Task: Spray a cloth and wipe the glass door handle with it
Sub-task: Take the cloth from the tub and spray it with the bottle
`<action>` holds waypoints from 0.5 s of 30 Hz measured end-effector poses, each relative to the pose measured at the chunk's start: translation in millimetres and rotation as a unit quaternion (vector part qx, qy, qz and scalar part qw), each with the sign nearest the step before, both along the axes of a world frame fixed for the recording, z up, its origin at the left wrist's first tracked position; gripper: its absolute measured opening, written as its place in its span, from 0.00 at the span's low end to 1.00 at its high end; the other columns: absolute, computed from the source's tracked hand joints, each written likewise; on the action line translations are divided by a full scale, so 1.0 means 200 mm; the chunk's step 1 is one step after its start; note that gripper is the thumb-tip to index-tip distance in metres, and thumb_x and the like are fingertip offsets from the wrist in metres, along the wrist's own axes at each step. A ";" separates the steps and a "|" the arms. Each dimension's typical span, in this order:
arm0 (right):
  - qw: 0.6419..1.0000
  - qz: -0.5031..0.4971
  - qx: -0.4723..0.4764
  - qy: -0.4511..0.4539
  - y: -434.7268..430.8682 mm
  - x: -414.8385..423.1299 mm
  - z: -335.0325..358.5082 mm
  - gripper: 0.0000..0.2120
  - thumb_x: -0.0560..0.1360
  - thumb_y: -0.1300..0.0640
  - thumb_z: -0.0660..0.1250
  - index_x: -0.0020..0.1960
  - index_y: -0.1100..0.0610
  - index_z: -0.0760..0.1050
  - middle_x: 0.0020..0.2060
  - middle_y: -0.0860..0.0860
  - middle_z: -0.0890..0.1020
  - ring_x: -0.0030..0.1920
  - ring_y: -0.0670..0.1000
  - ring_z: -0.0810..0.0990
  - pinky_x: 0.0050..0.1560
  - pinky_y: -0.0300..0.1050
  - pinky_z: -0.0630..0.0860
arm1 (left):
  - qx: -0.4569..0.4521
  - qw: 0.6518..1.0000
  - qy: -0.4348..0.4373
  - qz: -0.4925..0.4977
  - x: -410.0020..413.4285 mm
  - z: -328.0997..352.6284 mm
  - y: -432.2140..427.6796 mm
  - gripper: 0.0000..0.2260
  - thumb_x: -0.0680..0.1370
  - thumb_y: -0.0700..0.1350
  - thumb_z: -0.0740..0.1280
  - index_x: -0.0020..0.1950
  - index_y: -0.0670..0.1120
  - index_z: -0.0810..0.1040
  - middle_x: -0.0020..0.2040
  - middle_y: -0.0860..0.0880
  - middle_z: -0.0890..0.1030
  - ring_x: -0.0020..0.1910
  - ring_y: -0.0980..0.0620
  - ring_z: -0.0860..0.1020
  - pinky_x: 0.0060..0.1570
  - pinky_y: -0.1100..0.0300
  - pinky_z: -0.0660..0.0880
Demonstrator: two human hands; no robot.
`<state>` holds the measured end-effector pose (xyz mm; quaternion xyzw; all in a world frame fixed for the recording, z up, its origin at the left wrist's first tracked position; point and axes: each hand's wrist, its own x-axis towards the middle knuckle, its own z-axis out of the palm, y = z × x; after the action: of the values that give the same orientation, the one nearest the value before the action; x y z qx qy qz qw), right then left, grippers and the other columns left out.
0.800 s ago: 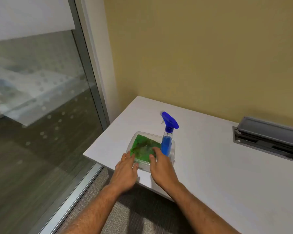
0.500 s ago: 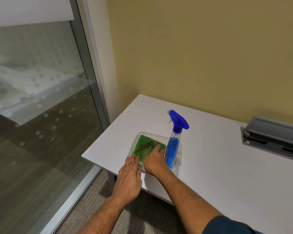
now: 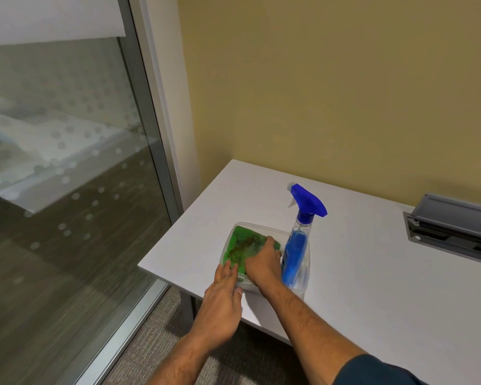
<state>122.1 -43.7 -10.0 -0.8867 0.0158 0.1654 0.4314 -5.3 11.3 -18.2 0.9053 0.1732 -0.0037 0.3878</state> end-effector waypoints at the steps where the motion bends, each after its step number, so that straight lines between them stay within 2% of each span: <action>1: 0.999 -0.015 0.026 -0.020 -0.01 -0.02 0.03 0.28 0.76 0.67 0.68 0.73 0.56 0.65 0.67 0.61 0.75 0.63 0.61 0.78 0.60 0.55 0.80 | -0.043 0.999 -0.013 0.024 -0.01 0.03 0.00 0.25 0.88 0.47 0.53 0.85 0.49 0.53 0.86 0.51 0.54 0.79 0.63 0.48 0.76 0.67 0.48; 2: 0.997 -0.030 0.053 -0.041 -0.01 -0.05 0.05 0.27 0.76 0.68 0.67 0.72 0.56 0.66 0.66 0.60 0.76 0.63 0.60 0.78 0.61 0.54 0.81 | -0.092 0.993 -0.033 0.065 -0.02 0.06 0.01 0.24 0.88 0.48 0.55 0.84 0.49 0.57 0.83 0.51 0.63 0.77 0.63 0.59 0.73 0.73 0.56; 3: 0.994 -0.041 0.080 -0.062 -0.02 -0.09 0.09 0.27 0.76 0.69 0.66 0.73 0.56 0.66 0.67 0.59 0.76 0.64 0.59 0.78 0.63 0.54 0.80 | -0.139 0.981 -0.060 0.121 -0.03 0.10 0.01 0.23 0.87 0.49 0.57 0.83 0.49 0.62 0.76 0.52 0.73 0.68 0.65 0.69 0.62 0.80 0.64; 4: 0.989 -0.047 0.110 -0.082 -0.04 -0.12 0.12 0.28 0.77 0.69 0.66 0.75 0.56 0.66 0.68 0.58 0.76 0.66 0.58 0.77 0.66 0.55 0.79 | -0.183 0.962 -0.095 0.179 -0.03 0.15 0.01 0.22 0.87 0.50 0.58 0.82 0.49 0.65 0.70 0.53 0.77 0.59 0.67 0.73 0.52 0.83 0.68; 5: 0.984 -0.049 0.140 -0.098 -0.06 -0.17 0.16 0.30 0.77 0.69 0.66 0.77 0.55 0.65 0.70 0.56 0.75 0.69 0.57 0.75 0.69 0.55 0.77 | -0.231 0.937 -0.129 0.228 -0.02 0.18 0.02 0.22 0.86 0.51 0.60 0.81 0.49 0.67 0.71 0.53 0.77 0.57 0.66 0.73 0.52 0.81 0.67; 6: 0.978 -0.049 0.172 -0.111 -0.08 -0.20 0.20 0.31 0.78 0.69 0.66 0.78 0.54 0.63 0.72 0.54 0.73 0.71 0.55 0.73 0.71 0.55 0.76 | -0.275 0.913 -0.155 0.260 -0.02 0.23 0.03 0.24 0.85 0.52 0.61 0.81 0.49 0.67 0.75 0.51 0.74 0.62 0.64 0.72 0.58 0.74 0.66; 7: 0.971 -0.044 0.205 -0.118 -0.10 -0.24 0.25 0.32 0.78 0.68 0.66 0.79 0.52 0.63 0.73 0.53 0.72 0.72 0.54 0.72 0.71 0.54 0.75 | -0.316 0.891 -0.170 0.279 -0.01 0.27 0.04 0.25 0.85 0.54 0.61 0.81 0.48 0.66 0.78 0.51 0.71 0.66 0.61 0.69 0.63 0.67 0.65; 9: 0.955 -0.017 0.273 -0.119 -0.17 -0.30 0.36 0.33 0.79 0.68 0.66 0.79 0.47 0.63 0.71 0.49 0.73 0.70 0.51 0.73 0.68 0.51 0.78 | -0.381 0.858 -0.190 0.286 0.01 0.34 0.07 0.30 0.81 0.60 0.63 0.81 0.49 0.66 0.77 0.53 0.71 0.70 0.59 0.69 0.68 0.62 0.64; 11: 0.942 0.022 0.318 -0.102 -0.21 -0.32 0.43 0.35 0.78 0.70 0.67 0.78 0.43 0.63 0.69 0.47 0.73 0.68 0.48 0.75 0.64 0.47 0.80 | -0.410 0.850 -0.195 0.268 0.02 0.41 0.09 0.35 0.76 0.69 0.66 0.78 0.50 0.72 0.73 0.54 0.78 0.70 0.57 0.75 0.69 0.61 0.69; 12: 0.938 0.040 0.332 -0.092 -0.23 -0.33 0.46 0.37 0.78 0.70 0.67 0.77 0.41 0.63 0.69 0.46 0.73 0.68 0.48 0.76 0.64 0.48 0.81 | -0.427 0.846 -0.193 0.256 0.02 0.46 0.10 0.35 0.74 0.70 0.68 0.75 0.51 0.75 0.69 0.53 0.82 0.68 0.55 0.79 0.68 0.58 0.73; 15: 0.933 0.077 0.347 -0.061 -0.25 -0.31 0.50 0.38 0.77 0.68 0.70 0.73 0.32 0.63 0.71 0.46 0.74 0.68 0.51 0.78 0.59 0.56 0.84 | -0.467 0.836 -0.188 0.219 0.04 0.57 0.14 0.25 0.77 0.62 0.70 0.68 0.49 0.81 0.61 0.48 0.87 0.62 0.50 0.85 0.67 0.49 0.77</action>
<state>59.2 -92.9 90.2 -0.6884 -0.1377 0.1388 0.6985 1.9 39.8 95.3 0.5384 0.2685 0.1709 0.7802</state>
